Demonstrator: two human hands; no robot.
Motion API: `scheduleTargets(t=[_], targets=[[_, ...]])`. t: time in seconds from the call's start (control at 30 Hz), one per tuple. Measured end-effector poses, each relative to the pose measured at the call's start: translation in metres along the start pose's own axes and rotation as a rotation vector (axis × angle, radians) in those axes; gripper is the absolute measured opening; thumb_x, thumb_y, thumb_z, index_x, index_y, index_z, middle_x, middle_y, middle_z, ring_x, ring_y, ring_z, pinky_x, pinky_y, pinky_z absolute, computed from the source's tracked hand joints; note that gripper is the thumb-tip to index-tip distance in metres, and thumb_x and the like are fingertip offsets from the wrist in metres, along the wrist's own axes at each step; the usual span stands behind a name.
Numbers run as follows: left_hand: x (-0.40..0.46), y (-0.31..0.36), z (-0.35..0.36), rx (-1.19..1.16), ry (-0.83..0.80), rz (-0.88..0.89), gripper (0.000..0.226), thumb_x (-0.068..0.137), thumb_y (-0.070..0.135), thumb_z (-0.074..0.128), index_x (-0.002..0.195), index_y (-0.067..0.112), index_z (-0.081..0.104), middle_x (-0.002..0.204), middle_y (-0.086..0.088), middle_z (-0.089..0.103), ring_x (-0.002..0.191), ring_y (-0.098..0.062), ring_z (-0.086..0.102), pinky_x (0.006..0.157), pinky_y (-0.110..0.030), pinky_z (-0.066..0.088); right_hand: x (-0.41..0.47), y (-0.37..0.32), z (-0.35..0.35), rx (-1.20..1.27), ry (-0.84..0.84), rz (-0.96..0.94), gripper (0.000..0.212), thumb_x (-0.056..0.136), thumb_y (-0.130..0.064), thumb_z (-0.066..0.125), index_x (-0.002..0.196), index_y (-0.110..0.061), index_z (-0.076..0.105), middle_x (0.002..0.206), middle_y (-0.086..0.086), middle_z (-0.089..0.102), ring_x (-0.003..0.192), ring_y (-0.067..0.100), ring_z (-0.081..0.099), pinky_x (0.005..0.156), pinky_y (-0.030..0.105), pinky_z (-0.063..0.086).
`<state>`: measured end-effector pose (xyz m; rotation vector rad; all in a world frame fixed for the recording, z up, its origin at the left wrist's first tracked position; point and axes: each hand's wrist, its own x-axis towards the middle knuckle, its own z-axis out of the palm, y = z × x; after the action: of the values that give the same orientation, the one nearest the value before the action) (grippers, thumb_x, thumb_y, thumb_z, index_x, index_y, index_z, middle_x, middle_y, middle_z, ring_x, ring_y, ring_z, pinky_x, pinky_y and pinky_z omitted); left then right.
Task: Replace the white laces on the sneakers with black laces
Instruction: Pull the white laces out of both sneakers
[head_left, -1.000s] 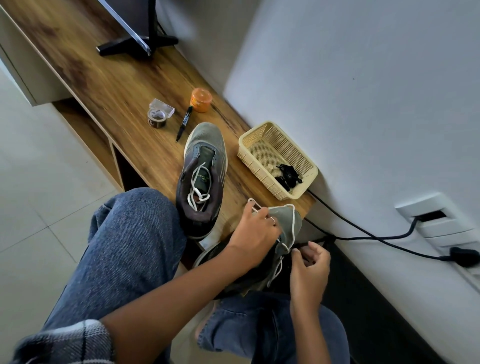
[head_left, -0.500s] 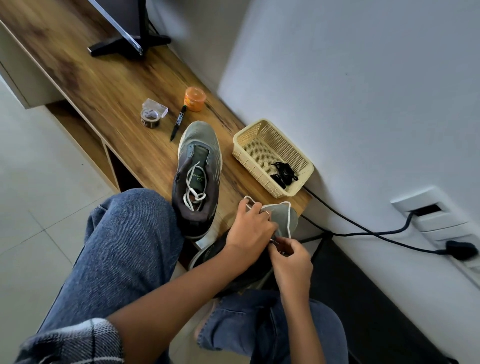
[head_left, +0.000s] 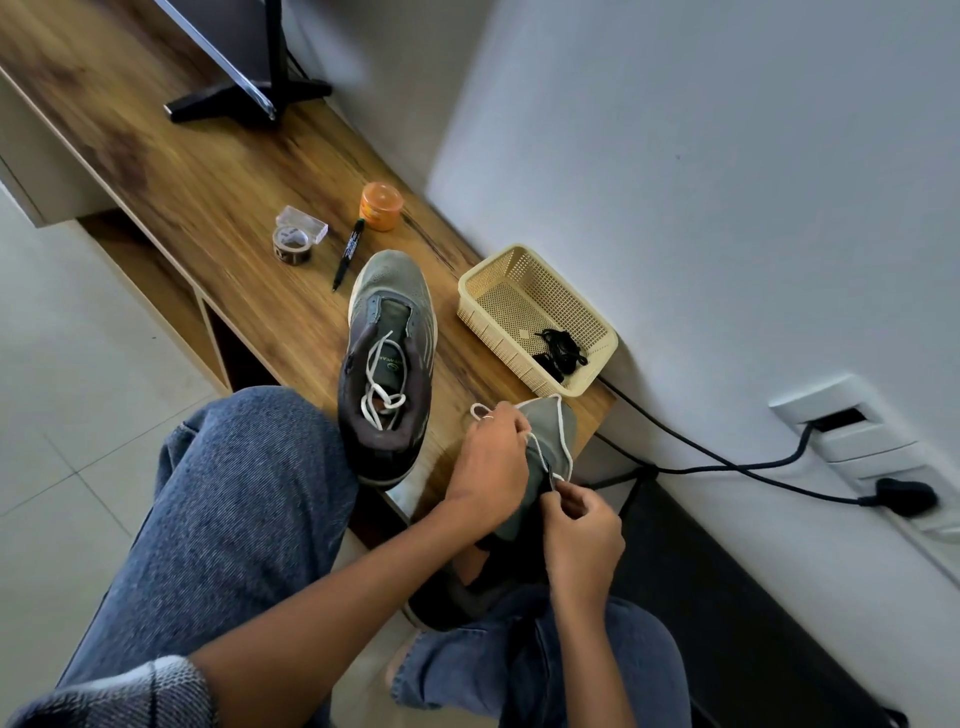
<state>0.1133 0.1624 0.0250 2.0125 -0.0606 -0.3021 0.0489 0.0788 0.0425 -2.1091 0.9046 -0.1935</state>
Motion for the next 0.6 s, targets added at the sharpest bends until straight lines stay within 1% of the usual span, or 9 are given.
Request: scheduleTargets(t=[0.07, 0.1, 0.17, 0.23, 0.33, 0.4, 0.47, 0.53, 0.6], targets=[[-0.0017, -0.0026, 0.0031, 0.305, -0.008, 0.183, 0.014, 0.099, 0.016, 0.045, 0.108, 0.021, 0.054, 0.104, 0.0, 0.06, 0.113, -0.022, 0.047, 0.097, -0.04, 0.035, -0.0016, -0.0004, 0.0006, -0.006, -0.005, -0.022, 0.023, 0.087, -0.011, 0.06, 0.107, -0.013, 0.071, 0.083, -0.008, 0.063, 0.077, 0.001, 0.058, 0.076, 0.022, 0.048], [-0.0018, -0.0032, 0.0042, 0.51, -0.043, 0.271, 0.017, 0.098, 0.02, 0.047, 0.112, 0.023, 0.057, 0.11, 0.001, 0.062, 0.121, -0.022, 0.043, 0.108, -0.05, 0.026, -0.0022, -0.0004, 0.0006, -0.01, -0.008, -0.03, 0.022, 0.088, -0.012, 0.06, 0.107, -0.014, 0.071, 0.083, -0.008, 0.063, 0.08, 0.004, 0.06, 0.077, 0.023, 0.048], [-0.002, -0.0029, 0.0048, 0.769, -0.112, 0.342, 0.02, 0.098, 0.023, 0.048, 0.114, 0.025, 0.06, 0.114, 0.004, 0.062, 0.128, -0.022, 0.037, 0.114, -0.063, 0.007, -0.0032, 0.0003, 0.0002, -0.015, -0.012, -0.046, 0.021, 0.089, -0.014, 0.06, 0.107, -0.014, 0.072, 0.084, -0.007, 0.064, 0.083, 0.007, 0.062, 0.075, 0.017, 0.046], [-0.003, -0.002, 0.0048, 0.843, -0.096, 0.356, 0.018, 0.098, 0.021, 0.047, 0.108, 0.022, 0.062, 0.109, 0.004, 0.063, 0.126, -0.022, 0.039, 0.114, -0.065, 0.001, -0.003, 0.0019, 0.0001, -0.019, -0.014, -0.064, 0.02, 0.089, -0.013, 0.062, 0.106, -0.012, 0.072, 0.082, -0.009, 0.063, 0.076, -0.002, 0.057, 0.066, 0.004, 0.041], [-0.005, 0.0001, 0.0045, 0.862, -0.052, 0.347, 0.016, 0.097, 0.019, 0.049, 0.104, 0.02, 0.062, 0.106, 0.002, 0.063, 0.121, -0.022, 0.044, 0.115, -0.063, 0.003, -0.0035, 0.0052, 0.0015, -0.026, -0.02, -0.078, 0.02, 0.089, -0.012, 0.063, 0.107, -0.011, 0.071, 0.078, -0.012, 0.06, 0.071, -0.011, 0.052, 0.06, 0.0, 0.039], [-0.0041, -0.0001, 0.0073, 0.792, -0.068, 0.293, 0.016, 0.097, 0.018, 0.047, 0.108, 0.02, 0.058, 0.11, 0.001, 0.061, 0.119, -0.021, 0.047, 0.115, -0.062, 0.01, -0.0044, 0.0067, 0.0025, -0.025, -0.009, -0.074, 0.02, 0.089, -0.013, 0.062, 0.107, -0.012, 0.071, 0.078, -0.011, 0.061, 0.072, -0.008, 0.053, 0.062, 0.004, 0.038], [-0.0033, 0.0004, 0.0082, 0.602, -0.073, 0.241, 0.015, 0.099, 0.018, 0.043, 0.11, 0.02, 0.052, 0.11, 0.0, 0.059, 0.114, -0.02, 0.051, 0.113, -0.052, 0.025, -0.0044, 0.0077, 0.0034, -0.022, 0.012, -0.076, 0.021, 0.089, -0.012, 0.061, 0.107, -0.012, 0.071, 0.081, -0.008, 0.062, 0.074, -0.003, 0.055, 0.068, 0.011, 0.039], [-0.0049, 0.003, 0.005, 0.261, 0.002, 0.156, 0.012, 0.101, 0.017, 0.037, 0.106, 0.018, 0.048, 0.101, -0.001, 0.059, 0.099, -0.02, 0.056, 0.091, -0.038, 0.043, -0.0049, 0.0083, 0.0044, -0.018, 0.032, -0.08, 0.021, 0.089, -0.011, 0.06, 0.107, -0.012, 0.071, 0.083, -0.007, 0.063, 0.077, 0.002, 0.058, 0.069, 0.013, 0.04], [-0.0063, 0.0059, -0.0005, -0.034, 0.098, 0.04, 0.011, 0.103, 0.018, 0.032, 0.102, 0.018, 0.043, 0.088, 0.0, 0.058, 0.079, -0.02, 0.057, 0.066, -0.035, 0.044, -0.0056, 0.0089, 0.0055, -0.015, 0.044, -0.076, 0.022, 0.089, -0.01, 0.059, 0.108, -0.011, 0.07, 0.084, -0.006, 0.064, 0.081, 0.007, 0.059, 0.072, 0.016, 0.042]])
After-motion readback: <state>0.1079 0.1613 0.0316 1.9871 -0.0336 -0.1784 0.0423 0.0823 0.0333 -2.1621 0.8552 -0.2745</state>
